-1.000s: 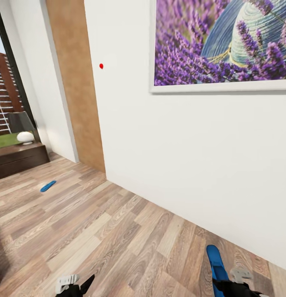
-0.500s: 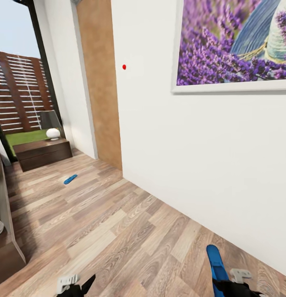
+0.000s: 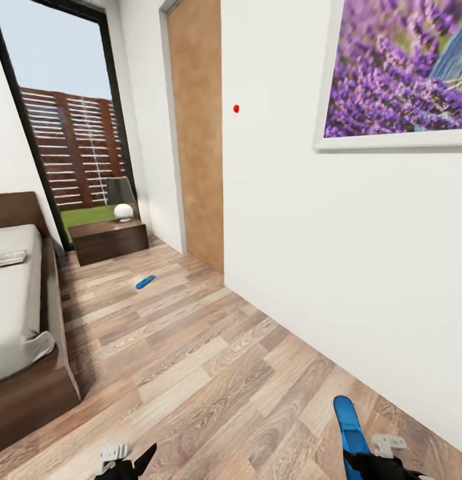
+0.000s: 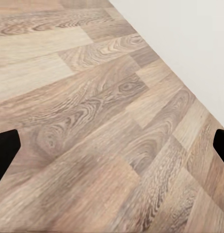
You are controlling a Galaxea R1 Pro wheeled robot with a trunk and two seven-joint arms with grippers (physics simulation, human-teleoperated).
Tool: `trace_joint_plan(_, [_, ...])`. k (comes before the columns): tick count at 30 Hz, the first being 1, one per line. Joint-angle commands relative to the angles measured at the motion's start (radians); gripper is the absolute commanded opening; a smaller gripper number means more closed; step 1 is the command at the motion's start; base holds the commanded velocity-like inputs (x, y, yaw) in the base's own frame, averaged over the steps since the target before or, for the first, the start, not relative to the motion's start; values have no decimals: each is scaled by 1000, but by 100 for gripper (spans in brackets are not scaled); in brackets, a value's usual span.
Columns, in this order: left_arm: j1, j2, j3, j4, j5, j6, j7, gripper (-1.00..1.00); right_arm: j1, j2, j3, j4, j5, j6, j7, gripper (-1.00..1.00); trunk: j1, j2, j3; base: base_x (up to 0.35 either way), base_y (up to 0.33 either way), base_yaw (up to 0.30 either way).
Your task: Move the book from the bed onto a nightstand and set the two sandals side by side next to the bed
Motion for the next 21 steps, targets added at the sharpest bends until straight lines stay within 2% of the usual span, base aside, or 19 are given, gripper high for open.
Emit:
trace_joint_plan(1, [-1,0,1,1,7,5,-5,100,0,1,-7,-2,0,8,6,-100,0,0,-1,0,0,290])
trace_joint_plan(12, [-1,0,1,1,7,5,-5,100,0,0,-7,-2,0,8,6,-100,0,0,-1,0,0,283])
trace_joint_plan(21, [-1,0,1,1,7,5,-5,100,0,0,-7,-2,0,8,6,-100,0,0,-1,0,0,222])
